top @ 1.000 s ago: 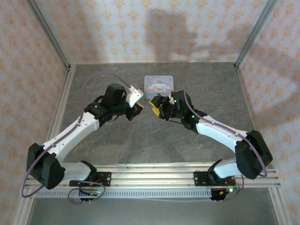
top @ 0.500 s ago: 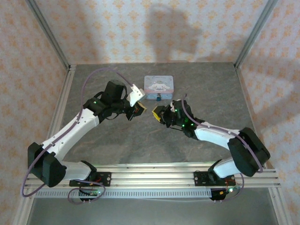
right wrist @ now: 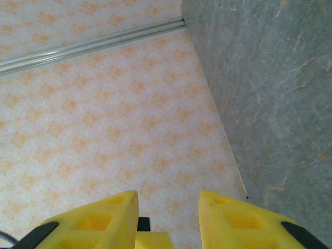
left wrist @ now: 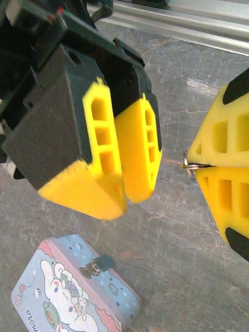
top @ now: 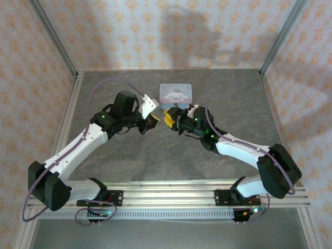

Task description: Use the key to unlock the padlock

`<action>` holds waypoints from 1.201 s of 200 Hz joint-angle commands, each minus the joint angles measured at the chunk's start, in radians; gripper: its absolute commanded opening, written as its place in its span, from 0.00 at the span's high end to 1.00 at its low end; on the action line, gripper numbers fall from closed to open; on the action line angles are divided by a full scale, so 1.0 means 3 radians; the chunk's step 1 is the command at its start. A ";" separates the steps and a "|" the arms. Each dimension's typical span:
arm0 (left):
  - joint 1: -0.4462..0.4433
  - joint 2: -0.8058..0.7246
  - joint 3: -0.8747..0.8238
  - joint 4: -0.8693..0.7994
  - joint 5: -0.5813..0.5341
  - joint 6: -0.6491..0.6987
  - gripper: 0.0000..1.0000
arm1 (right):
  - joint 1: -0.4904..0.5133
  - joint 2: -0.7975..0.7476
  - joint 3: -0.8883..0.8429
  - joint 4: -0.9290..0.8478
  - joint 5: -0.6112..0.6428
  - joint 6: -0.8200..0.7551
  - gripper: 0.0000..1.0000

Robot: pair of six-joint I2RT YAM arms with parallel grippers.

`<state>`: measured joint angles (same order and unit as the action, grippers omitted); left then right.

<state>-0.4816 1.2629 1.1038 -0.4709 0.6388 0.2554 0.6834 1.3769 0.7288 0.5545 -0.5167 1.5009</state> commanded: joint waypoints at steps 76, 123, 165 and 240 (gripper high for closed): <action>0.0036 -0.0190 -0.0171 0.0467 -0.0164 -0.0218 1.00 | 0.0161 0.0094 0.0146 0.0060 0.0160 0.0282 0.64; 0.0038 -0.0175 -0.0187 0.0491 -0.0143 -0.0232 1.00 | 0.0169 0.0108 0.0157 0.0128 0.0164 0.0341 0.64; 0.0041 -0.0187 -0.0202 0.0529 -0.0150 -0.0244 1.00 | 0.0195 0.0120 0.0173 0.0157 0.0153 0.0386 0.64; 0.0038 -0.0168 -0.0223 0.0510 -0.0129 -0.0227 1.00 | 0.0212 0.0157 0.0168 0.0246 0.0167 0.0425 0.65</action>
<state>-0.4816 1.2236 1.0515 -0.3447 0.6117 0.1986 0.7399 1.4223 0.7502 0.5774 -0.4778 1.6127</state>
